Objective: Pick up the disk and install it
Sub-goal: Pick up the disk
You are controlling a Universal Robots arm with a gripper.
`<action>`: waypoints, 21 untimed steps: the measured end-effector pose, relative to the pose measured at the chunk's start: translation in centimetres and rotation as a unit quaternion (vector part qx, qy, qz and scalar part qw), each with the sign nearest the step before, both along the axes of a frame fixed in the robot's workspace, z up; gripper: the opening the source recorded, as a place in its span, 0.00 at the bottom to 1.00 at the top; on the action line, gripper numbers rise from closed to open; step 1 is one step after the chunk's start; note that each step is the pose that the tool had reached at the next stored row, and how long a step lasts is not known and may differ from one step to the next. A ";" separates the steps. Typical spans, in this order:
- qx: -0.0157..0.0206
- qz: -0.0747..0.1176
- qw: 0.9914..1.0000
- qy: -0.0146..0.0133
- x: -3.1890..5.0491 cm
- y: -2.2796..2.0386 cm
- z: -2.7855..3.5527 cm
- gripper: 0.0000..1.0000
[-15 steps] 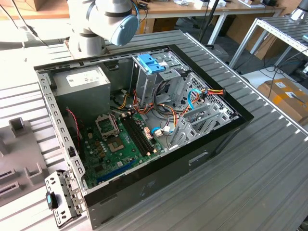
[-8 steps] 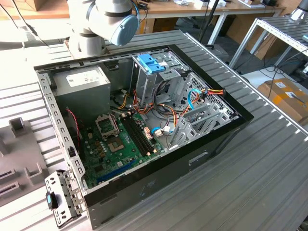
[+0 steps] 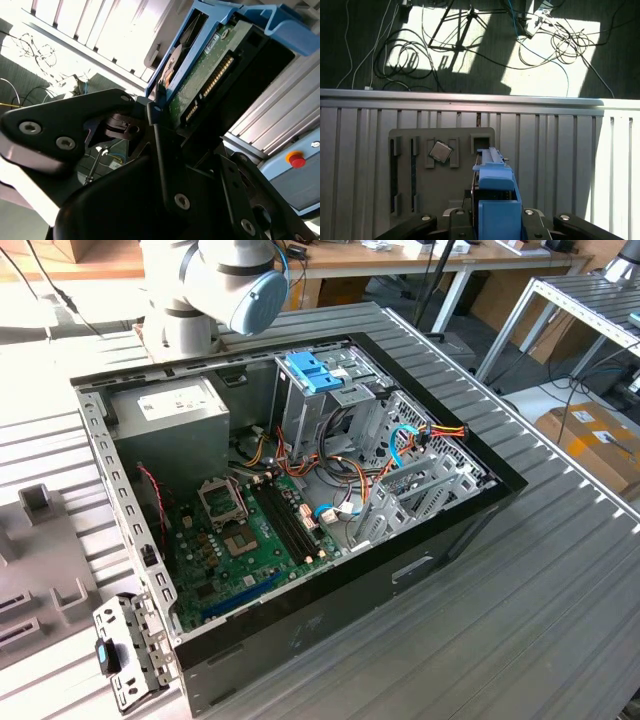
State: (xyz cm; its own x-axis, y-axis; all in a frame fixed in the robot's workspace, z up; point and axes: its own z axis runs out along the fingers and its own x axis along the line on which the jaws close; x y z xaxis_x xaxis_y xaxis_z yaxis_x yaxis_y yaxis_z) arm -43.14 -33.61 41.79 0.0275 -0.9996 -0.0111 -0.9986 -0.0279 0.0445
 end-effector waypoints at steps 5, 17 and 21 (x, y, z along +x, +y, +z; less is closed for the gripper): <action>0.000 0.000 1.000 0.000 0.03 0.00 0.43 0.36; 0.000 0.000 1.000 0.000 0.11 0.00 1.55 0.36; 0.000 0.000 1.000 0.000 0.14 0.00 1.99 0.36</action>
State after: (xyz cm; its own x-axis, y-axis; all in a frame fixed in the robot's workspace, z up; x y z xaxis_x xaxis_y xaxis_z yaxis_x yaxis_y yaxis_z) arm -42.99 -33.62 43.79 0.0275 -0.9996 -0.0111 -0.9986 -0.0279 0.0445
